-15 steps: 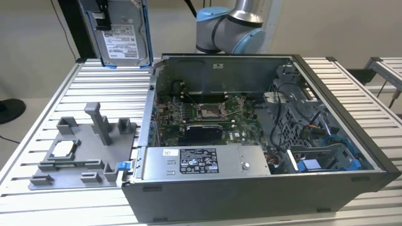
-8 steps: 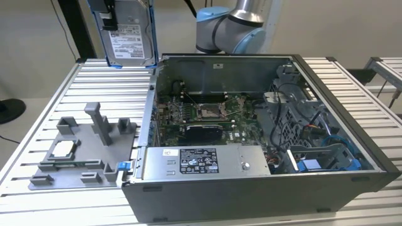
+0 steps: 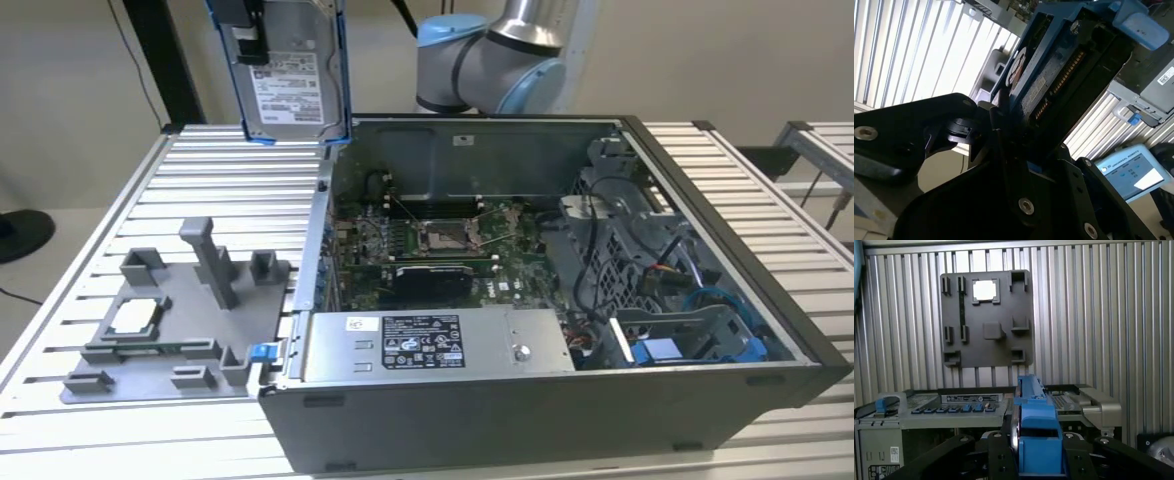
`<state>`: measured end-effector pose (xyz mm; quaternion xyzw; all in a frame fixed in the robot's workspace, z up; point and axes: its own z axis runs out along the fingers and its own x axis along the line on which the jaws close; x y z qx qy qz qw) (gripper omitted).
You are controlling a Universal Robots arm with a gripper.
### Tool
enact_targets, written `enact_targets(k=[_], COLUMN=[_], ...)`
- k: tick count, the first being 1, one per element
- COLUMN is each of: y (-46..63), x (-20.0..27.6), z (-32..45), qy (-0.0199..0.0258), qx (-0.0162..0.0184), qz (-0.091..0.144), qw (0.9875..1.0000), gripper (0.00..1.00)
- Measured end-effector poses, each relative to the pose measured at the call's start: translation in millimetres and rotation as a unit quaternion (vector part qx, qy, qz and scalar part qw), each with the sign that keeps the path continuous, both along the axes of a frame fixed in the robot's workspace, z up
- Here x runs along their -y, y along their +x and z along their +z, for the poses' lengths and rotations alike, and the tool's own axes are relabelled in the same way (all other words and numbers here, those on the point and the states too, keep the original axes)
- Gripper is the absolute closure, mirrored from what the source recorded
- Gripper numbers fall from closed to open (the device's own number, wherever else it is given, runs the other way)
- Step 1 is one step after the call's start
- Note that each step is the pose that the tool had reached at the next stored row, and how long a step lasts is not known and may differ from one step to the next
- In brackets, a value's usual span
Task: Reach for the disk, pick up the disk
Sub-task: 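Pick up the disk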
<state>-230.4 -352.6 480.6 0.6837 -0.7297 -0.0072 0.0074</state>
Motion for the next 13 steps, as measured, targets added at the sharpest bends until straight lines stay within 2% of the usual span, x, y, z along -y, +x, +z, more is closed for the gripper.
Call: enact_targets(k=[13], y=[33.4], x=[0.0], z=[0.0], qy=[0.0], qx=[-0.0001], qz=[0.0], qw=[1.0], gripper=[1.0])
